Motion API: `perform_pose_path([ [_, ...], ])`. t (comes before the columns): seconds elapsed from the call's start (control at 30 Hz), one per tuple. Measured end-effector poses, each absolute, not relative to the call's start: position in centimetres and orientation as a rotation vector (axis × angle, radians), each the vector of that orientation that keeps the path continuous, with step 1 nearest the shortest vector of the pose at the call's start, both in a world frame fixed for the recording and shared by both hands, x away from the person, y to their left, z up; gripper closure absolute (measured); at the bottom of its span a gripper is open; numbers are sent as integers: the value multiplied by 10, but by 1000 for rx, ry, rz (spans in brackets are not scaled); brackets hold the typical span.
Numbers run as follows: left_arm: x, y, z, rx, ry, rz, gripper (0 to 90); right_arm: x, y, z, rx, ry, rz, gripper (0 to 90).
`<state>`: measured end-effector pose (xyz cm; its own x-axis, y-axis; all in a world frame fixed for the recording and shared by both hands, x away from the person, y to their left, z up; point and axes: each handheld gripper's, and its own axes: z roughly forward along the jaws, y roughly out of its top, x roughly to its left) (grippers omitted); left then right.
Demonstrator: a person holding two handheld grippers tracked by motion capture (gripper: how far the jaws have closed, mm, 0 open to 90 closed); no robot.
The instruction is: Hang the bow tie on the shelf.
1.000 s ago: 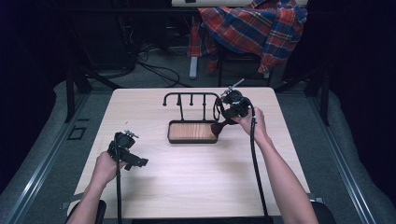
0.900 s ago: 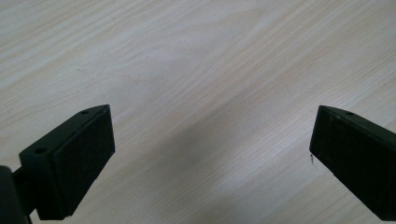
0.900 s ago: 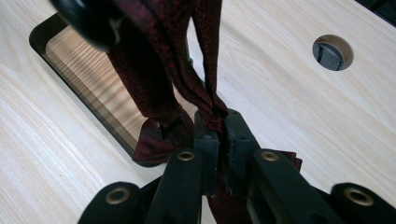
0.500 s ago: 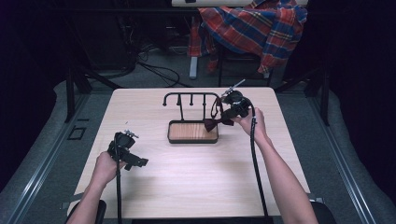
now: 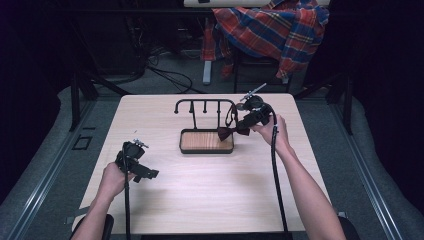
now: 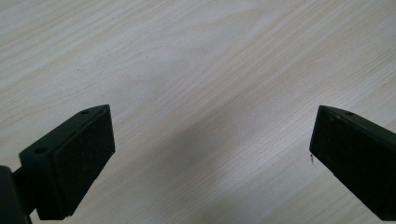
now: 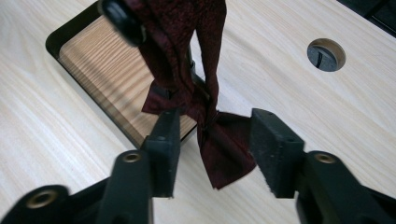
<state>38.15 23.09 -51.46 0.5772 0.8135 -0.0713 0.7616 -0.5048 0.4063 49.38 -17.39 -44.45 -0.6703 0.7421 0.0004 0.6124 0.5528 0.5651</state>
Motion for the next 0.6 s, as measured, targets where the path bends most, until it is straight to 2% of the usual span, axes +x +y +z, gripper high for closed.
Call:
perform_pose_path([
  [0.17, 381, 231, -515, 2416, 1273, 180, 1, 487, -177, -436, 1124, 2540, 805, 440],
  [0.2, 381, 230, -515, 2417, 1275, 186, 1, 481, -180, -429, 1106, 2533, 826, 377],
  [0.43, 381, 231, -515, 2419, 1275, 184, 1, 465, -185, -413, 1077, 2544, 811, 203],
  [0.6, 381, 230, -515, 2417, 1275, 180, 1, 453, -188, -405, 1048, 2567, 812, 150],
])
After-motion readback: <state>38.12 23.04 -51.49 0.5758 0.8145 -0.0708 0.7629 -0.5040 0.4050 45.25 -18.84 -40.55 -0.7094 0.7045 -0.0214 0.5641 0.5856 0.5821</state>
